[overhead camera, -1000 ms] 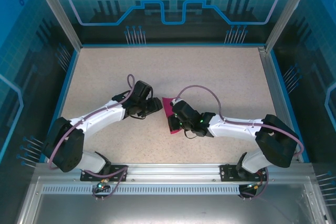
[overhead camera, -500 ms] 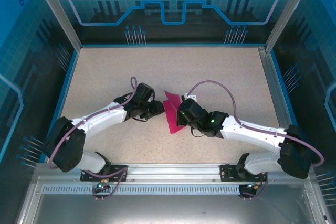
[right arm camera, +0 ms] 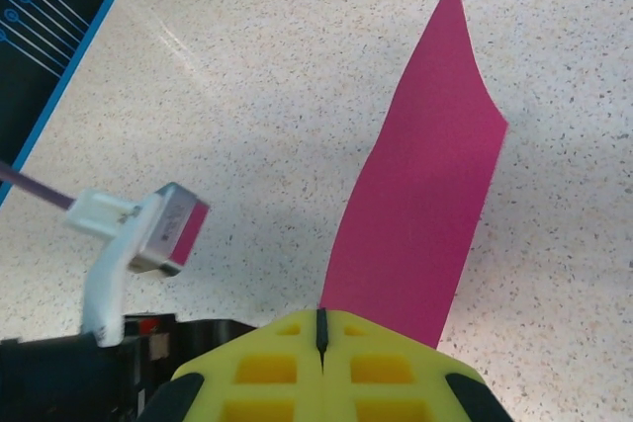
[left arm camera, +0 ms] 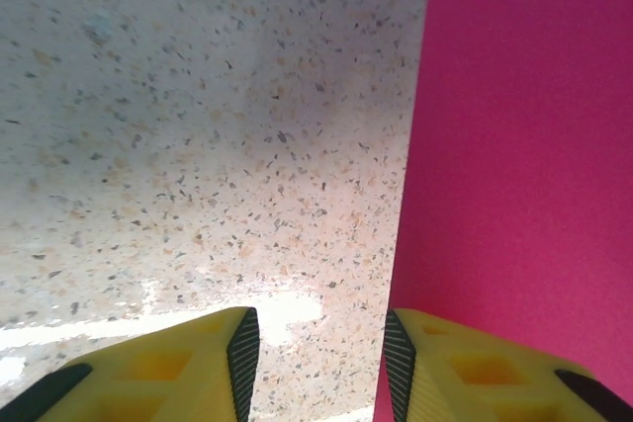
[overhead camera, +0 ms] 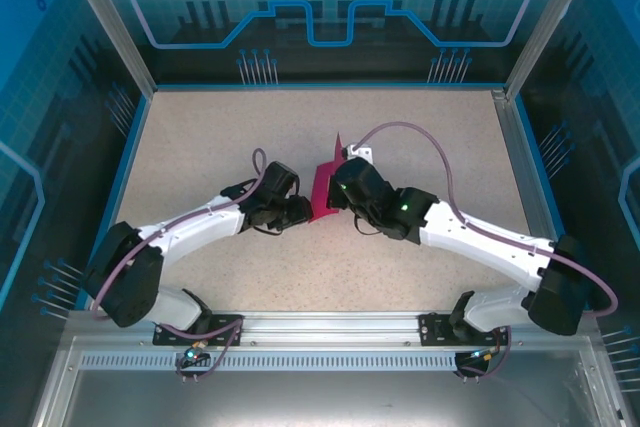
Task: Fold a paper plane with a square sheet of paper (pick it up from the middle)
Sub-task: Fold the triangle a second time at the center of the table.
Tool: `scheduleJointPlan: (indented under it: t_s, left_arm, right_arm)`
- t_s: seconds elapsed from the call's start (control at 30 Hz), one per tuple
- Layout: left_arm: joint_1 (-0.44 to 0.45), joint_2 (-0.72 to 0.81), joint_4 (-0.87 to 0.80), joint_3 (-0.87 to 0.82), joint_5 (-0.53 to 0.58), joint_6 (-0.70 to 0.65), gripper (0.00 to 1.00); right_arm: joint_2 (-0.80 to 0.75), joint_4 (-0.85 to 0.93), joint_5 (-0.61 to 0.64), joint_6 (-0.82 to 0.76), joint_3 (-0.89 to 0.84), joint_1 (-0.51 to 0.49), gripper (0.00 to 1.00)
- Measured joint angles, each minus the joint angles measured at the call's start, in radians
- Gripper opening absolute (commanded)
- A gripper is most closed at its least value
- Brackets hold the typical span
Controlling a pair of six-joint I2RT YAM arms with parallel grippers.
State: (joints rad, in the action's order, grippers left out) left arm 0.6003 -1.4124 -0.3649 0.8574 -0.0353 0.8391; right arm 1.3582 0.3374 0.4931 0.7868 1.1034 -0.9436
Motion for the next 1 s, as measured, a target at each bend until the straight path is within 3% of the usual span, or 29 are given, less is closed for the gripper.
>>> scheduleJointPlan:
  t_s: [0.27, 0.6, 0.83, 1.0]
  left_arm:
    - [-0.03, 0.077, -0.024, -0.005, 0.048, 0.0, 0.42]
    - [-0.036, 0.058, -0.001, -0.095, 0.035, 0.043, 0.32]
    - [-0.039, 0.011, 0.097, -0.128, -0.063, 0.075, 0.19]
    - [-0.039, -0.059, 0.196, -0.147, -0.154, 0.102, 0.17]
  right_arm:
    - [0.13, 0.049, 0.032, 0.044, -0.008, -0.065, 0.0]
    - [0.271, 0.002, -0.056, 0.119, -0.045, -0.099, 0.0]
    - [0.272, -0.051, -0.094, 0.134, -0.066, -0.099, 0.0]
    - [0.272, -0.078, -0.11, 0.141, -0.104, -0.098, 0.0]
